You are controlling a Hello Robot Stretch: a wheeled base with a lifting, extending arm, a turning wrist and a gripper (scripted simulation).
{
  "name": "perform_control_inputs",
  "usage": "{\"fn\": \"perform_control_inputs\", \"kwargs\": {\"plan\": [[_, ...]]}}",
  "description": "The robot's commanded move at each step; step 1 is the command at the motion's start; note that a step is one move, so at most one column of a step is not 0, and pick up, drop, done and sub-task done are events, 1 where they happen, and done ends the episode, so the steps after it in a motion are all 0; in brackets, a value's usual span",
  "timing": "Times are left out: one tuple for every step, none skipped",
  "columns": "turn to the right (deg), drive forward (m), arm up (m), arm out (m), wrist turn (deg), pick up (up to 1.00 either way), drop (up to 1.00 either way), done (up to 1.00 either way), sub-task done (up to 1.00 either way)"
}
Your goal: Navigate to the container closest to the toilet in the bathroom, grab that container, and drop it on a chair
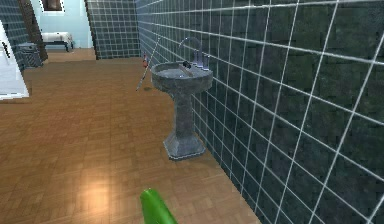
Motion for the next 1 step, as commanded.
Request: {"fn": "perform_control_inputs", "kwargs": {"plan": [[-45.0,0.0,0.0,0.0,0.0,0.0,0.0,0.0,0.0]]}}
